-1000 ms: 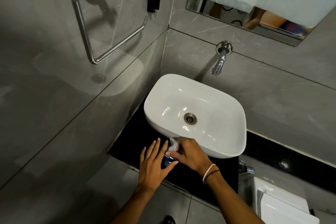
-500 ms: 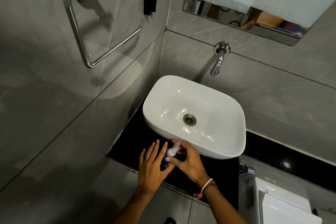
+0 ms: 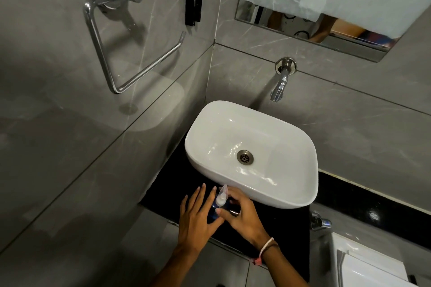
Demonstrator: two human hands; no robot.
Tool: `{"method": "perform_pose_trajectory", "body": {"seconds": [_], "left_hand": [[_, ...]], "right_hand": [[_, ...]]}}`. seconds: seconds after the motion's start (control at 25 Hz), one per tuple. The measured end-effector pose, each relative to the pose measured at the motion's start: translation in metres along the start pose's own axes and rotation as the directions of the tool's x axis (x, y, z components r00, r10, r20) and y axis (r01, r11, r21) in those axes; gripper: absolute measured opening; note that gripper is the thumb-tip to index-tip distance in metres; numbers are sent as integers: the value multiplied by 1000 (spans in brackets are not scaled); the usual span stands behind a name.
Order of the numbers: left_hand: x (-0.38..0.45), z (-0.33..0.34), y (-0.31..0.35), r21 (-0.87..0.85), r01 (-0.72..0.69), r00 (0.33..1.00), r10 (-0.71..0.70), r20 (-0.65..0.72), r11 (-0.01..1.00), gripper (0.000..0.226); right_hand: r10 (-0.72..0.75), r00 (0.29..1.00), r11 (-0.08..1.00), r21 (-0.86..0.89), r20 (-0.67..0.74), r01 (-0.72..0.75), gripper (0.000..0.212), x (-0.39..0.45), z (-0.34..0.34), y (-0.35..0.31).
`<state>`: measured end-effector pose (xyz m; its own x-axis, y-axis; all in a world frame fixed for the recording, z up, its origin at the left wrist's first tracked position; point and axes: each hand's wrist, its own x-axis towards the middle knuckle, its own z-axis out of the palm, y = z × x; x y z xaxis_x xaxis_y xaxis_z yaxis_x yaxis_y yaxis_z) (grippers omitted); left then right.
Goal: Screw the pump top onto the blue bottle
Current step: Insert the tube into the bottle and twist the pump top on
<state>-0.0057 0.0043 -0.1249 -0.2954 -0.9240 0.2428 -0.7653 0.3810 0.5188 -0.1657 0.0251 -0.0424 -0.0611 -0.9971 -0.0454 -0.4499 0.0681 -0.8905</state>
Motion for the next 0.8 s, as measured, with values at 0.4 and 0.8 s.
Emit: {"method": "perform_pose_trajectory", "body": {"seconds": [0.4, 0.8], "left_hand": [[2, -3, 3, 43, -6, 1000, 7, -15, 999, 76], [4, 3, -2, -90, -72, 997, 70, -25, 993, 77]], "right_hand": [[-46, 999, 996, -70, 3, 47, 34, 6, -8, 1], [-44, 998, 999, -28, -49, 42, 33, 10, -4, 0]]}}
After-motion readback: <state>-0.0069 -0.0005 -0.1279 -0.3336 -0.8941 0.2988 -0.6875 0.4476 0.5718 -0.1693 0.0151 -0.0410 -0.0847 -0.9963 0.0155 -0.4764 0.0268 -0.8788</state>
